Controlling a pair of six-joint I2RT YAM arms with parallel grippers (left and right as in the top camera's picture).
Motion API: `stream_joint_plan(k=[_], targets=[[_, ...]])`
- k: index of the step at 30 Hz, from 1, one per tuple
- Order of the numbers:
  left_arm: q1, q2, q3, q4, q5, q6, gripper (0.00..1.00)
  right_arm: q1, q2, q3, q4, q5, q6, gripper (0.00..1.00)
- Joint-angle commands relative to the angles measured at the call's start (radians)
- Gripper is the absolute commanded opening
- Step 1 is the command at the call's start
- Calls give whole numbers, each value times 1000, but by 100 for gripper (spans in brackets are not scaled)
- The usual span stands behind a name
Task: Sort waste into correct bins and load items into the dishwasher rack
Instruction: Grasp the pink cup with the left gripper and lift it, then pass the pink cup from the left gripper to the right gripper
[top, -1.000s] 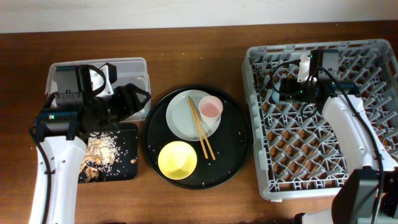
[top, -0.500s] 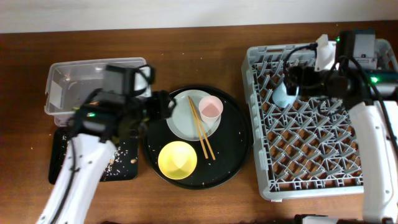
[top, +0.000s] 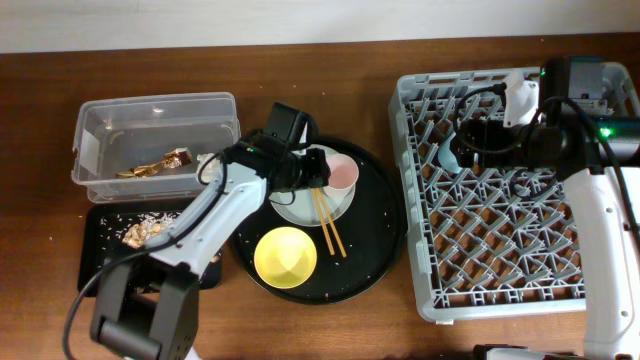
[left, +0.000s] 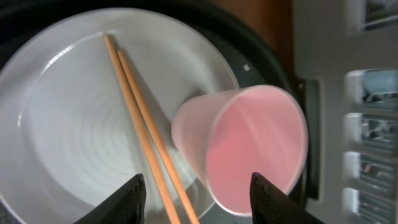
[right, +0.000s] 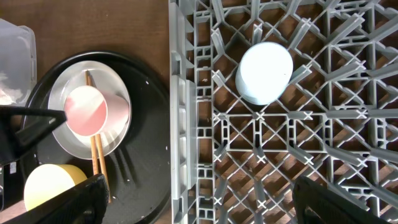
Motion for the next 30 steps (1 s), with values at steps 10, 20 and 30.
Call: stream_joint_plan(k=[10, 20, 30], targets=[[-31, 64, -1, 61, -11, -10, 33, 0, -8, 14, -18, -4, 3, 94], [-40, 73, 2, 68, -81, -9, 0, -1, -8, 19, -21, -6, -12, 94], [201, -256, 37, 67, 360, -4, 0, -1, -72, 108, -28, -455, -166, 94]])
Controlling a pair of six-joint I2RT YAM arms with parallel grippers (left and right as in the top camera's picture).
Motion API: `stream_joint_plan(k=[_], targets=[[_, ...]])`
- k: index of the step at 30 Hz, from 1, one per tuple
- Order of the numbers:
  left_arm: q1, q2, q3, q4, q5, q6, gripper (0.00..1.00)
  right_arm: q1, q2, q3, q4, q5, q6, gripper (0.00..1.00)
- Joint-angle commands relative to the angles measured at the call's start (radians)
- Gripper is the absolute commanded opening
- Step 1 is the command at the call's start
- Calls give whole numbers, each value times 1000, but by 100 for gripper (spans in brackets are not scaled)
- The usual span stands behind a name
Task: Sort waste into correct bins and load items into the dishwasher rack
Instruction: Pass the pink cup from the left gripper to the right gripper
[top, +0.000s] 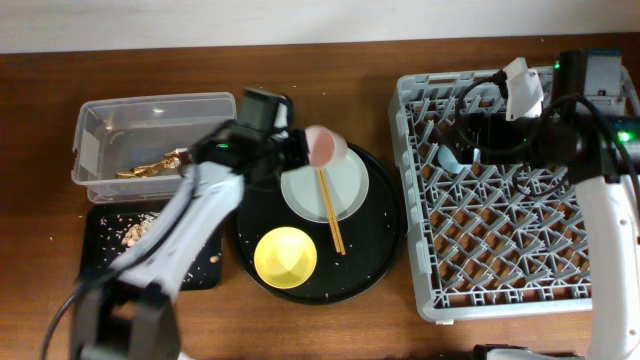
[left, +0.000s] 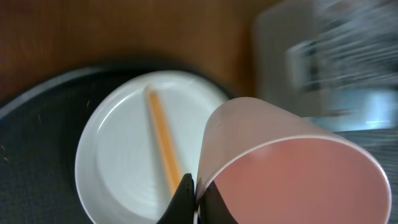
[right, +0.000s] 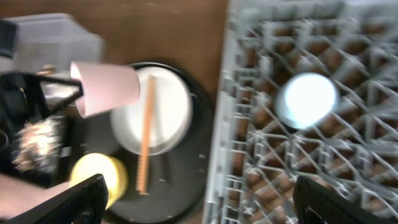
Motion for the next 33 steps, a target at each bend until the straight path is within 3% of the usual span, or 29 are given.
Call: stream_joint_plan(k=[1, 5, 8, 18, 23, 33], targets=[[142, -169, 30, 4, 393, 5, 0, -1, -45, 26, -1, -394, -150, 94], [312, -183, 30, 75, 952, 5, 0, 0, -43, 25, 0, -763, -307, 98], [327, -182, 30, 123, 1121, 5, 0, 6, -43, 25, 0, -858, -341, 99], [163, -182, 30, 225, 1130, -45, 0, 166, -42, 24, 49, -768, -344, 99], [151, -182, 30, 257, 1211, -53, 0, 167, -25, 23, 48, -723, -344, 100], [150, -183, 30, 266, 1209, -56, 0, 273, 13, 23, 88, -723, -344, 99]])
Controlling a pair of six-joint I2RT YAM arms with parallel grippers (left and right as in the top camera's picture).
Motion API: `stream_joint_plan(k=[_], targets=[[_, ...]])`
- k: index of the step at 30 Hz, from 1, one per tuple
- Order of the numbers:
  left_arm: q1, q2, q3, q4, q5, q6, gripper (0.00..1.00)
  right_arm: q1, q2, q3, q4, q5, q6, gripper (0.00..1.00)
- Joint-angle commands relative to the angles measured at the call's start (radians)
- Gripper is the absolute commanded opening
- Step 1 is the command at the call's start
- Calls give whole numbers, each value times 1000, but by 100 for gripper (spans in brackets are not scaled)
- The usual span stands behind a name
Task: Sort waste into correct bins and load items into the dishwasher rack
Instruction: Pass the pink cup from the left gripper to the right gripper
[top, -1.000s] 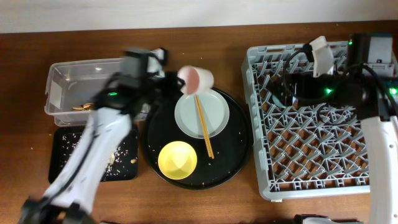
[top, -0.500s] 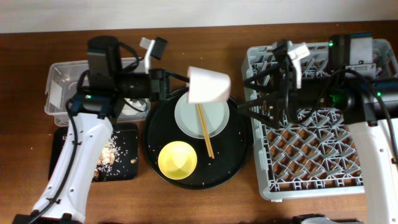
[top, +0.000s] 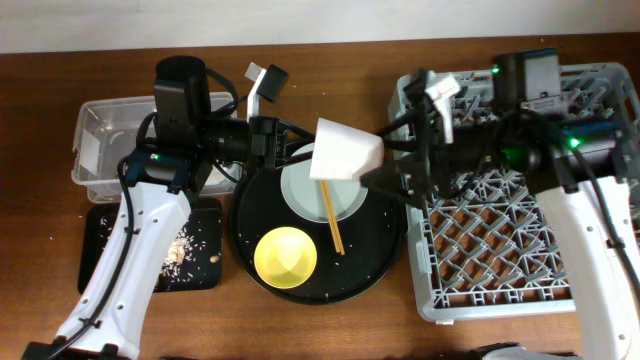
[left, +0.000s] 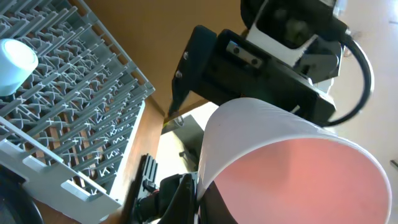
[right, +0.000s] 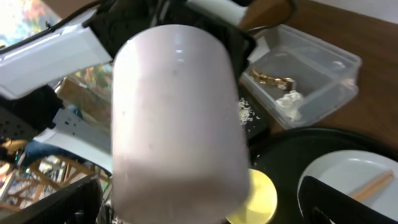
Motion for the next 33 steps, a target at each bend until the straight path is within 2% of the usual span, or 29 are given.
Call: stream_joint_plan(k=[1, 3, 6, 11, 16, 20, 25, 27, 29, 31, 33], targets=[[-2, 1, 9, 5, 28, -6, 0, 35, 3, 18, 29, 2, -13, 98], [-2, 1, 9, 5, 28, -6, 0, 35, 3, 18, 36, 2, -13, 91], [-2, 1, 9, 5, 28, -6, 0, 35, 3, 18, 35, -2, -13, 73], [-10, 1, 9, 5, 28, -5, 0, 35, 3, 18, 35, -2, -13, 57], [-60, 1, 9, 5, 26, -5, 0, 35, 3, 18, 50, -2, -13, 57], [-61, 1, 8, 5, 24, -5, 0, 35, 3, 18, 51, -2, -13, 68], [-61, 1, 8, 5, 24, -5, 0, 35, 3, 18, 58, -2, -13, 69], [-61, 1, 8, 5, 24, -5, 0, 35, 3, 18, 63, -2, -13, 68], [-61, 1, 8, 5, 24, -5, 0, 35, 3, 18, 65, -2, -13, 59], [-61, 1, 8, 5, 24, -5, 1, 35, 3, 18, 69, -1, -13, 56], [-61, 1, 6, 4, 24, -5, 6, 34, 3, 18, 86, 2, -13, 55]])
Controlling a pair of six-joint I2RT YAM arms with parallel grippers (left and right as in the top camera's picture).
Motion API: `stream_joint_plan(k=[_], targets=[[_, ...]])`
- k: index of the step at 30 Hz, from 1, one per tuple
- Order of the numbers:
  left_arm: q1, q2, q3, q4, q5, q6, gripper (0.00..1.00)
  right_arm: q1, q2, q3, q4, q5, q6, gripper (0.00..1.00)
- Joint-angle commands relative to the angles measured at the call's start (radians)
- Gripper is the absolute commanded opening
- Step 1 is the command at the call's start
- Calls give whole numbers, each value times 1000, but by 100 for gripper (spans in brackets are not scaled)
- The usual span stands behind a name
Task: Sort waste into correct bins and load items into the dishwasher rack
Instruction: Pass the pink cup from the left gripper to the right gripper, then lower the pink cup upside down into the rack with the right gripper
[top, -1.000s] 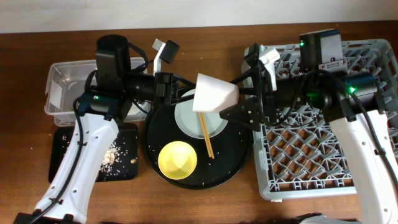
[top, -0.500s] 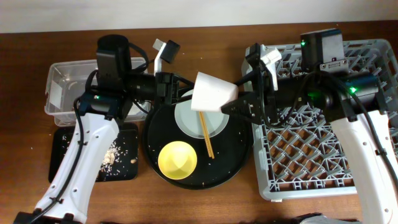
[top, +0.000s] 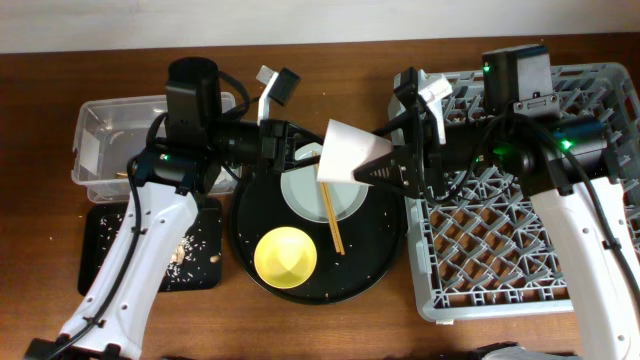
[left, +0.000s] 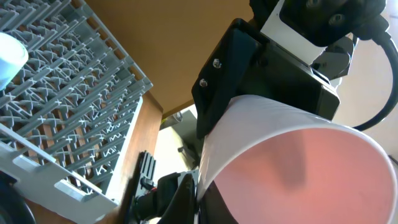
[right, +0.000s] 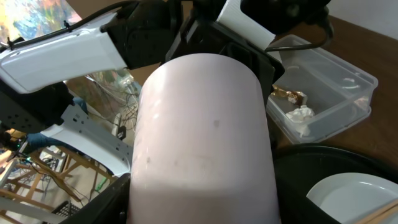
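The pink cup (top: 350, 152) hangs on its side above the black round tray (top: 385, 250), between both arms. My left gripper (top: 310, 155) is shut on its rim; the left wrist view looks into the cup's pink inside (left: 292, 168), with the gripper (left: 196, 193) pinching the rim's edge. My right gripper (top: 385, 165) has come from the rack side, and its fingers press both sides of the cup's body (right: 202, 143), the gripper (right: 202, 199) shut on it. The grey dishwasher rack (top: 520, 250) lies at the right, with a pale blue cup (left: 9, 53) in it.
On the tray below lie a white plate (top: 345, 195) with two chopsticks (top: 330, 222) and a yellow bowl (top: 285, 255). A clear bin (top: 100, 125) with scraps sits at the far left, and a small black tray (top: 190, 265) with rice in front of it.
My right gripper's fingers, then spread wide of the cup, are now shut against its sides. The cup has shifted slightly to the right. My left gripper still pinches the rim.
The pink cup first lay on the white plate with my left gripper open around it. Then the left gripper was shut on its rim and held it above the tray. Later it was held sideways toward my open right gripper, which now grips it too.
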Motion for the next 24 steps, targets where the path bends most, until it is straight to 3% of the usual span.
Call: stream_joint_plan(k=[1, 7, 10, 16, 19, 24], targets=[[-17, -2, 3, 0, 43, 0, 11, 4, 3, 18, 43, 26, -14, 55], [-16, -2, 2, 1, 41, 36, 15, 2, 3, 18, 131, 26, 39, 55], [-9, -2, 2, 0, -25, 46, 24, 2, 3, 19, 141, 58, 72, 55], [80, -2, 2, -35, -339, 46, 52, 3, -4, 19, 139, 154, 126, 55], [153, -2, 2, -178, -572, 64, 59, 1, -16, 19, 115, 306, 179, 54], [169, -2, 2, -396, -832, 124, 59, -52, -21, 19, 25, 657, 333, 53]])
